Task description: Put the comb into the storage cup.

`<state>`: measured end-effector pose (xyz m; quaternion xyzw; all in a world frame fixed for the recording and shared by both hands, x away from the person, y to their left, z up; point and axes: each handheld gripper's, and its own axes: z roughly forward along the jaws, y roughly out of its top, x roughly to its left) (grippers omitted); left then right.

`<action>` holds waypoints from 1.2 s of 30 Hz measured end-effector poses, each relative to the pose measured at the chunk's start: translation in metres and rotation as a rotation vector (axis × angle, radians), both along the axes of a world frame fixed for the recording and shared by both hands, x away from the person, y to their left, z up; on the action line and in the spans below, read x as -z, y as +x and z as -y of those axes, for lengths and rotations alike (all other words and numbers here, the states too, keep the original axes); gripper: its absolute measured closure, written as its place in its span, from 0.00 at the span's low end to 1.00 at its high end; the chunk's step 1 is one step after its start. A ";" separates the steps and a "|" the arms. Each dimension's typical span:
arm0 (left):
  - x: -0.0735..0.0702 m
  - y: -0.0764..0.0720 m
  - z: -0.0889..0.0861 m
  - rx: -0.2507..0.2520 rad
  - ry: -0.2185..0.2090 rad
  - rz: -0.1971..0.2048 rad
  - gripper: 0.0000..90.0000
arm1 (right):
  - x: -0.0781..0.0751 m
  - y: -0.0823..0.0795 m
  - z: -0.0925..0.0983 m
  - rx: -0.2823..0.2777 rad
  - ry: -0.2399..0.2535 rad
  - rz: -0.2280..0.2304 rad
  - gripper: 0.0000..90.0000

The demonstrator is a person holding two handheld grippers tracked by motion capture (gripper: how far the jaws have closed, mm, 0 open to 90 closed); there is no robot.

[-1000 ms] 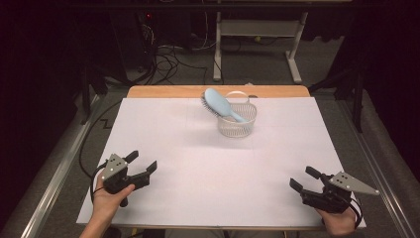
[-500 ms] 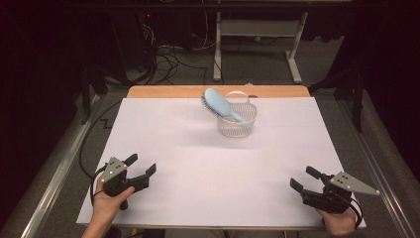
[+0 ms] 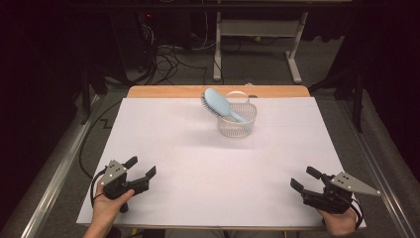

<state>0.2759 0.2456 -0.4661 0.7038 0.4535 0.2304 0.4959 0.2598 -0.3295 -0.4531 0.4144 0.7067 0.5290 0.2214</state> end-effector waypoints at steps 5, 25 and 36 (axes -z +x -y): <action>0.002 -0.001 0.000 -0.002 -0.006 -0.004 0.24 | 0.000 0.000 0.000 0.000 -0.001 -0.001 0.25; 0.010 -0.008 -0.001 -0.002 -0.021 -0.012 0.24 | 0.000 -0.001 0.000 0.002 0.001 -0.004 0.25; 0.013 -0.012 -0.001 0.004 -0.025 -0.019 0.23 | 0.000 -0.002 -0.001 -0.001 -0.009 -0.009 0.25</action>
